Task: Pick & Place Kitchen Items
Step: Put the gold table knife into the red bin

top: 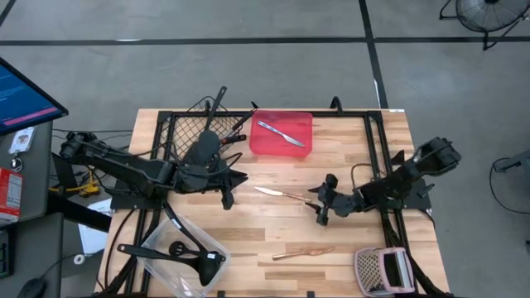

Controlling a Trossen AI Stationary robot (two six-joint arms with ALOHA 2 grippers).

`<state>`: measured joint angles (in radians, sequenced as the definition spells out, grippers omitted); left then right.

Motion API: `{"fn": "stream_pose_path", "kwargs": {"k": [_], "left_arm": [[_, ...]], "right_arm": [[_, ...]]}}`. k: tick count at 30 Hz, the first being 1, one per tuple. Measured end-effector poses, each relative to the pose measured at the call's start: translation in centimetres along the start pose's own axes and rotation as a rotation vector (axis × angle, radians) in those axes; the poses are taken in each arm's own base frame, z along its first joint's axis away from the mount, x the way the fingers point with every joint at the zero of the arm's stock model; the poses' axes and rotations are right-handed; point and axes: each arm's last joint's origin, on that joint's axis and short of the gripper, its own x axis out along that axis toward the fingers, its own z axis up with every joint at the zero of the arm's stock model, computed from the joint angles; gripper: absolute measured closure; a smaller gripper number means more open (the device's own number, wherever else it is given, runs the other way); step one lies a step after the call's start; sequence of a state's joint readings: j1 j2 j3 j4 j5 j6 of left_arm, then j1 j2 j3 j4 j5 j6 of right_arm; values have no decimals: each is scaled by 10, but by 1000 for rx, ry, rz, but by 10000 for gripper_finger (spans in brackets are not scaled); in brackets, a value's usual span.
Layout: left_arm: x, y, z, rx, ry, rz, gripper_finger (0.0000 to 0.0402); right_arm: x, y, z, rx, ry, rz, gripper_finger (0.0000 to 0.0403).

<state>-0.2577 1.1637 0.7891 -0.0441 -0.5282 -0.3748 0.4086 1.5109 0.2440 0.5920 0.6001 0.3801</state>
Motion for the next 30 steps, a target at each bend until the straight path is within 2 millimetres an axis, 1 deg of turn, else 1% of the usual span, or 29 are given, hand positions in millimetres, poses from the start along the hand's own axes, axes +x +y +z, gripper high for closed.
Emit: {"fn": "stream_pose_path", "kwargs": {"k": [7, 11, 14, 20, 27, 30], "left_arm": [[0, 0, 0, -1, -2, 4, 347], [0, 0, 0, -1, -2, 4, 348], [0, 0, 0, 0, -1, 2, 348], [0, 0, 0, 1, 1, -2, 347], [0, 0, 0, 4, 1, -2, 347], [0, 0, 0, 4, 1, -2, 347]], "right_arm": [[18, 5, -21, 26, 24, -15, 164], [24, 3, -31, 63, 33, -81, 179], [25, 4, -36, 59, 27, -110, 200], [27, 1, -36, 59, 28, -139, 251], [27, -1, -36, 35, 34, -148, 361], [28, -1, -36, 42, 35, -145, 362]]}}
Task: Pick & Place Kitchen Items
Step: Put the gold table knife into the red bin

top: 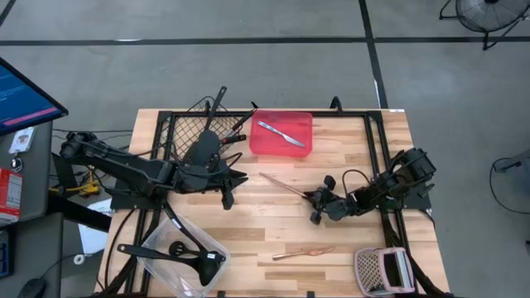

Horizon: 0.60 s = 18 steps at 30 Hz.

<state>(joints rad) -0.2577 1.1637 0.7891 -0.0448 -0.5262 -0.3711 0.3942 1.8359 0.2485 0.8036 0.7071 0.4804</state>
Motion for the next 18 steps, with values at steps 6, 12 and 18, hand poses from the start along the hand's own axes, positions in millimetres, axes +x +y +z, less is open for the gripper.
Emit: {"fn": "stream_pose_path", "kwargs": {"k": [6, 12, 18], "left_arm": [[0, 0, 0, -2, 4, -10, 347], [0, -1, 0, -3, 13, -34, 348], [0, -1, 0, -3, 14, -35, 354]], "right_arm": [[1, 0, 2, 33, -11, 9, 362], [0, -1, 3, 44, -19, 15, 362], [0, 0, 6, 61, -49, 19, 402]]}}
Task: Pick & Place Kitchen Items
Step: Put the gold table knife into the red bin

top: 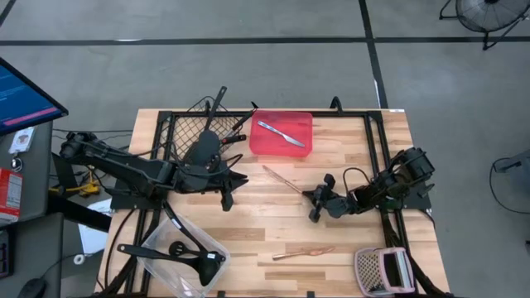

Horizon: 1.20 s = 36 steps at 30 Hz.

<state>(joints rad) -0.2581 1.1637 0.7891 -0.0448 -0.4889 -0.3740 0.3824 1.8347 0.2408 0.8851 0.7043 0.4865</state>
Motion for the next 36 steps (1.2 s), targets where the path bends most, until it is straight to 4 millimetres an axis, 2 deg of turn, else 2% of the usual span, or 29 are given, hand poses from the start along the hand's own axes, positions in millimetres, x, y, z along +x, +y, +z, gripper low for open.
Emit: {"fn": "stream_pose_path", "kwargs": {"k": [12, 16, 20, 24, 27, 30, 36], "left_arm": [[0, 0, 0, 2, 0, 0, 367], [0, 0, 0, 2, 2, -5, 367], [0, 0, 0, 3, 6, -14, 367], [0, 0, 0, 3, 5, -14, 367], [0, 0, 0, 3, 5, -14, 367], [0, 0, 0, 3, 5, -14, 367], [0, 0, 0, 2, 4, -11, 367]], "right_arm": [[-3, 1, 8, -18, -30, -4, 398], [-6, 6, 11, 6, -61, 29, 362], [-16, 16, 27, 15, -164, 93, 303], [-22, 18, 18, 21, -147, 38, 235], [-24, 19, 5, -4, -137, -21, 198], [-26, 19, -3, -23, -169, -102, 184], [-16, 14, -15, -2, -113, -131, 183]]}}
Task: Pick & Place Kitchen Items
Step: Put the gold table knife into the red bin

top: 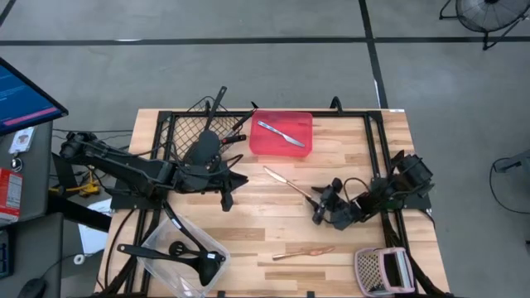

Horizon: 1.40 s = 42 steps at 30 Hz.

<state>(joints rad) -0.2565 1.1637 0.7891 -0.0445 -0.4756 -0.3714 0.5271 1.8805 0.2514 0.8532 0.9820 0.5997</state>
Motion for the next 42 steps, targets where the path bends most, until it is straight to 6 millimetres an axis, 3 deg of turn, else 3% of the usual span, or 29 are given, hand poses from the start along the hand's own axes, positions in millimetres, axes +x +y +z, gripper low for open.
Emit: {"fn": "stream_pose_path", "kwargs": {"k": [11, 22, 29, 42], "left_arm": [[0, 0, 0, 0, -2, 3, 367], [0, 0, 0, 0, -1, 3, 367], [0, 0, 0, 0, -1, 3, 367], [0, 0, 0, -1, -1, 2, 367]], "right_arm": [[12, 7, -19, 90, -13, -98, 195], [23, 19, -15, 96, -4, -118, 276], [25, 17, -15, 98, -6, -142, 362], [26, 21, -13, 58, -10, -121, 363]]}}
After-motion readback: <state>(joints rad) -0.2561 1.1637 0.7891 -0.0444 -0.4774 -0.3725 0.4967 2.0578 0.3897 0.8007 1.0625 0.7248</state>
